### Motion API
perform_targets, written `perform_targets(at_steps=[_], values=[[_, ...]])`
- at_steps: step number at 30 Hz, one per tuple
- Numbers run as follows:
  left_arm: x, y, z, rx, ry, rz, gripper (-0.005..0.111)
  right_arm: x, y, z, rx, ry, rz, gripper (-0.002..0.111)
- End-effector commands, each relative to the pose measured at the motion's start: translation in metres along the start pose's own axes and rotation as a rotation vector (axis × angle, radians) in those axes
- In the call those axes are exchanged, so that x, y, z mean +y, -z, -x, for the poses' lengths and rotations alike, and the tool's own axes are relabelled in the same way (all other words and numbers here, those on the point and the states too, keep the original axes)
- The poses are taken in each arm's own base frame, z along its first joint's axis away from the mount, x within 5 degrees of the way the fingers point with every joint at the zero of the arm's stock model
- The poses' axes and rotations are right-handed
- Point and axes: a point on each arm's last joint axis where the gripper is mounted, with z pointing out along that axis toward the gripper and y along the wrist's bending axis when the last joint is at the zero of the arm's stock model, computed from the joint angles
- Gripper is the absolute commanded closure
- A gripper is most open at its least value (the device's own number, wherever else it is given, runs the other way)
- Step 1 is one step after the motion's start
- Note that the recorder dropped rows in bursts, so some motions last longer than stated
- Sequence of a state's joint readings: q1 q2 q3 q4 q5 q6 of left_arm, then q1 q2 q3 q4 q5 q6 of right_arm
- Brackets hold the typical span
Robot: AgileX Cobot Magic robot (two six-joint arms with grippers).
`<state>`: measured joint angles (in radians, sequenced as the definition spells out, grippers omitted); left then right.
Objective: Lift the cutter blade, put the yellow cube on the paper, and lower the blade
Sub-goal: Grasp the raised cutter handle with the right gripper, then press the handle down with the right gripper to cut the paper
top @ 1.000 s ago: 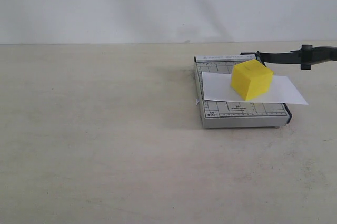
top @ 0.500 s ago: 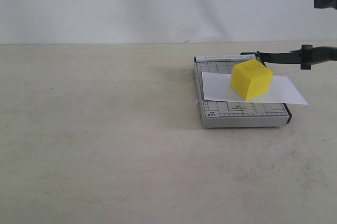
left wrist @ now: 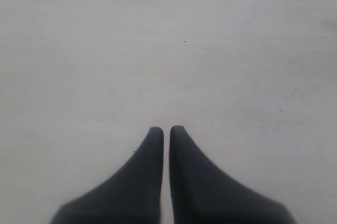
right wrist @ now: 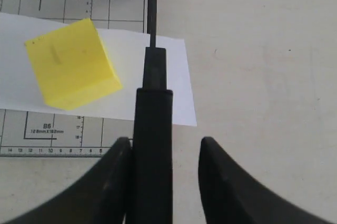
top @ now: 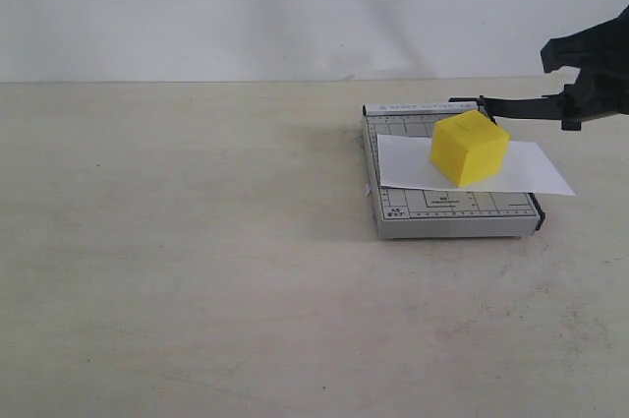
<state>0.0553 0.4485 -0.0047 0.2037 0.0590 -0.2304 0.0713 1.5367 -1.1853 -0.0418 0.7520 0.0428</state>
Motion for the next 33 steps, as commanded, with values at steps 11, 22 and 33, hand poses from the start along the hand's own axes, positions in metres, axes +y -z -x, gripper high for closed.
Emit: perform_targets(at_steps=[11,22,33], values=[[-0.001,0.0,0.0,-0.011,-0.009,-0.01,0.102,0.0,-0.003,-0.008,0.1,-0.012,0.0,0.108],[-0.001,0.0,0.0,-0.011,-0.009,-0.01,0.102,0.008,-0.054,-0.091,0.241,-0.1,0.073,0.108],[-0.001,0.0,0.0,-0.011,-0.009,-0.01,0.102,0.009,-0.086,-0.138,0.153,-0.116,0.082,0.108]])
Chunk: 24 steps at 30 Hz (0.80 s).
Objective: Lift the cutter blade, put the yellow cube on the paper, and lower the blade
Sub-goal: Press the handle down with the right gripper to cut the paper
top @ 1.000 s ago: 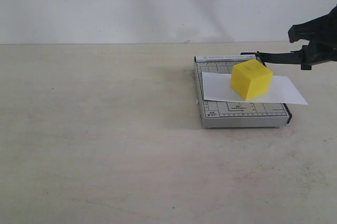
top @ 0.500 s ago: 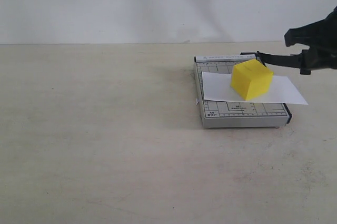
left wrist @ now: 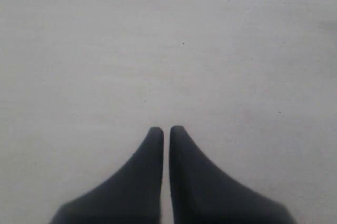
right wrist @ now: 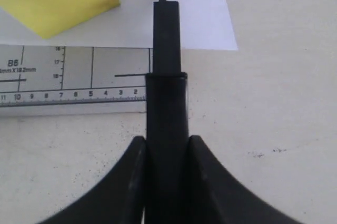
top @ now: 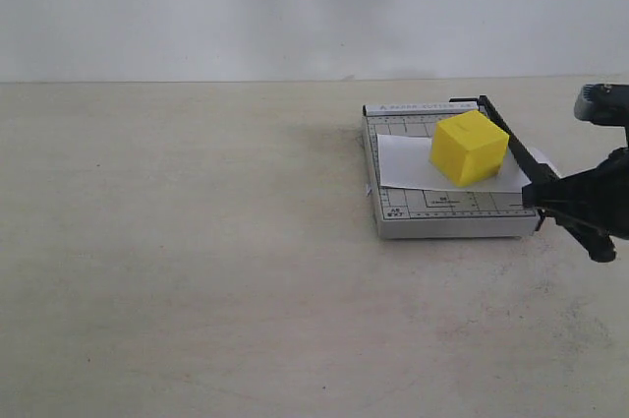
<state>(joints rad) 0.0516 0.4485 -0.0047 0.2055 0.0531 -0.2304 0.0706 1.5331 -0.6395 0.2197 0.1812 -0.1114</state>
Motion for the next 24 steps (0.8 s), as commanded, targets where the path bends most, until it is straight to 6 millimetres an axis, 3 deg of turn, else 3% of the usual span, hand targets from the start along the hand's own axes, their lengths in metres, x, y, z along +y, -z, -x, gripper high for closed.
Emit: perform_targets(at_steps=[1,5,10,12,17,19,24], values=[[0.0,0.0,-0.001,-0.005,-0.005,-0.005,0.102,-0.001,-0.02,-0.03,0.211,-0.045,0.003,0.108],[0.0,0.0,-0.001,-0.005,-0.005,-0.005,0.102,-0.003,-0.043,-0.049,0.351,-0.081,-0.003,0.108],[0.0,0.0,-0.001,-0.005,-0.005,-0.005,0.102,-0.002,-0.039,-0.047,0.342,-0.06,0.003,0.108],[0.0,0.0,-0.001,-0.005,-0.005,-0.005,0.102,-0.002,-0.036,-0.045,0.326,-0.033,0.009,0.101],[0.0,0.0,-0.001,-0.005,-0.005,-0.005,0.102,-0.001,-0.03,-0.042,0.314,-0.026,0.015,0.062],[0.0,0.0,-0.001,-0.005,-0.005,-0.005,0.102,-0.001,-0.026,-0.04,0.299,-0.057,0.013,0.056],[0.0,0.0,-0.001,-0.005,-0.005,-0.005,0.102,0.004,0.002,-0.036,0.305,-0.075,0.042,0.056]])
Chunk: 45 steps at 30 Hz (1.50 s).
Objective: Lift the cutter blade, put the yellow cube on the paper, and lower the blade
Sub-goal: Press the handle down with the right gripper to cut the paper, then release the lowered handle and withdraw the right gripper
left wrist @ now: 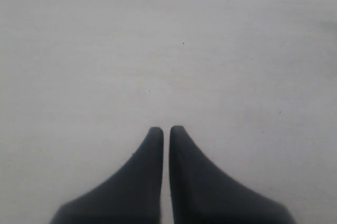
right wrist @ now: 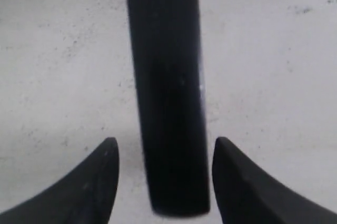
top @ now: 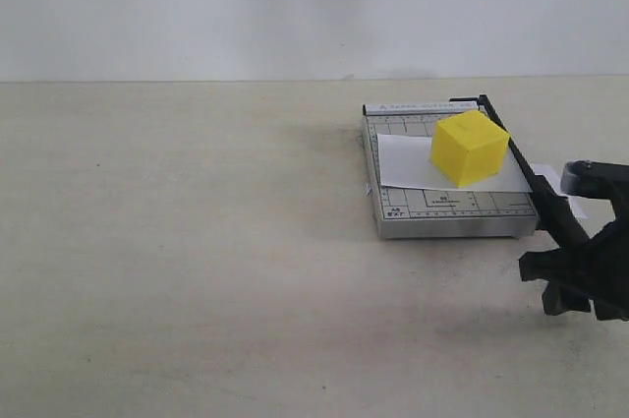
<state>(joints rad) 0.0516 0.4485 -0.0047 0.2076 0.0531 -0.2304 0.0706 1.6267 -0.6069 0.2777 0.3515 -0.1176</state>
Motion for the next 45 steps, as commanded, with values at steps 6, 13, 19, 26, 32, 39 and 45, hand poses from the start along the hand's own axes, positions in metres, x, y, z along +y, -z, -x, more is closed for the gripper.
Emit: perform_targets(at_steps=[6,13,19,26,32,39,45], values=[[0.0,0.0,-0.001,-0.005,-0.003,-0.005,0.102,0.011,0.08,-0.029,0.011,-0.04,0.084,0.056],[0.0,0.0,-0.001,-0.005,-0.003,-0.005,0.102,0.007,0.144,-0.089,-0.516,0.011,0.155,0.107],[0.0,0.0,-0.001,-0.005,-0.003,-0.005,0.102,-0.003,0.194,-0.145,-1.198,0.105,0.175,0.107],[0.0,0.001,-0.001,-0.011,-0.003,-0.004,0.102,-0.009,0.2,-0.154,-1.345,0.229,0.03,0.107],[0.0,0.001,-0.001,-0.009,-0.003,-0.004,0.102,-0.018,0.141,-0.157,-1.185,0.177,0.004,0.109],[0.0,0.001,-0.001,-0.011,-0.007,-0.004,0.102,-0.031,0.112,-0.167,-1.045,0.093,-0.15,0.109],[0.0,0.001,0.0,-0.013,-0.007,-0.005,0.102,-0.032,0.11,-0.168,-1.024,0.041,-0.146,0.109]])
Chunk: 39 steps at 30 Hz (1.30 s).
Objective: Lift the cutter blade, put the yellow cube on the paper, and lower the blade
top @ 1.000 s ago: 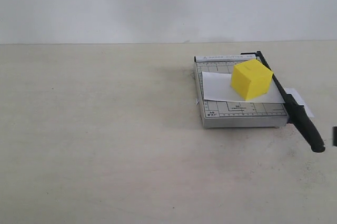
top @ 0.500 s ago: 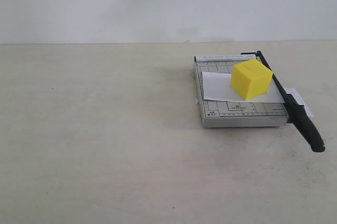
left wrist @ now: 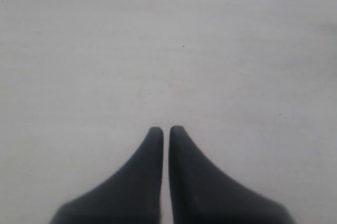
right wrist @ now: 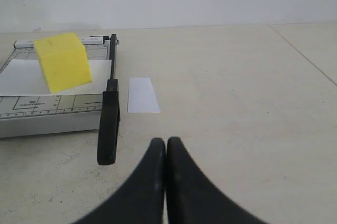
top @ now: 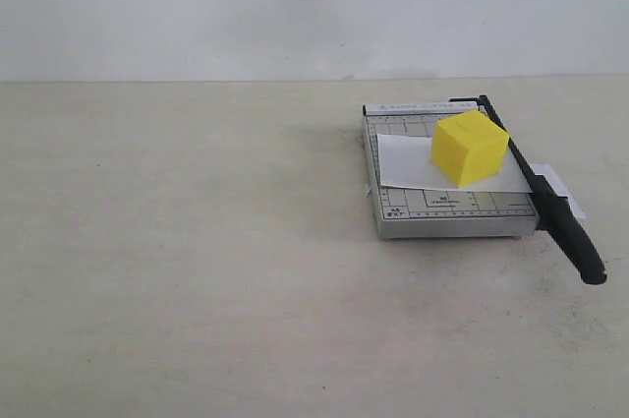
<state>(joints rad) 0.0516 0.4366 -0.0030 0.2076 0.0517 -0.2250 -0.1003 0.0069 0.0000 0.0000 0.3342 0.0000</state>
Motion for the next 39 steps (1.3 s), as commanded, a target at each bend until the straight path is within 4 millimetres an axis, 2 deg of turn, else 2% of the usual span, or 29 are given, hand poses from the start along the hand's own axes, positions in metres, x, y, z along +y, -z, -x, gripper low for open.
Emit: perform_targets(at_steps=[1,14,18,24,26,32,39], values=[[0.0,0.0,-0.001,-0.001,-0.002,-0.004,0.102,-0.001,0.001,-0.002,0.014,-0.009,-0.011,0.109],[-0.001,0.0,-0.001,-0.001,-0.009,-0.013,0.102,-0.001,0.0,-0.001,0.008,-0.009,-0.011,0.109],[0.0,0.011,0.001,-0.075,-0.012,-0.005,0.102,-0.001,0.0,-0.001,0.008,-0.009,-0.011,0.109],[0.003,0.034,-0.007,-0.165,-0.036,0.017,0.102,-0.001,0.0,-0.001,0.008,-0.009,-0.011,0.109],[0.003,0.034,-0.006,-0.178,-0.057,0.011,0.102,-0.001,0.0,-0.001,0.008,-0.009,-0.011,0.109],[-0.009,0.034,-0.007,-0.161,0.059,-0.139,0.102,-0.001,0.0,0.0,0.0,-0.009,-0.011,0.109],[-0.01,0.034,-0.012,-0.121,-0.189,-0.139,0.102,-0.001,0.0,0.0,0.0,-0.009,-0.011,0.109]])
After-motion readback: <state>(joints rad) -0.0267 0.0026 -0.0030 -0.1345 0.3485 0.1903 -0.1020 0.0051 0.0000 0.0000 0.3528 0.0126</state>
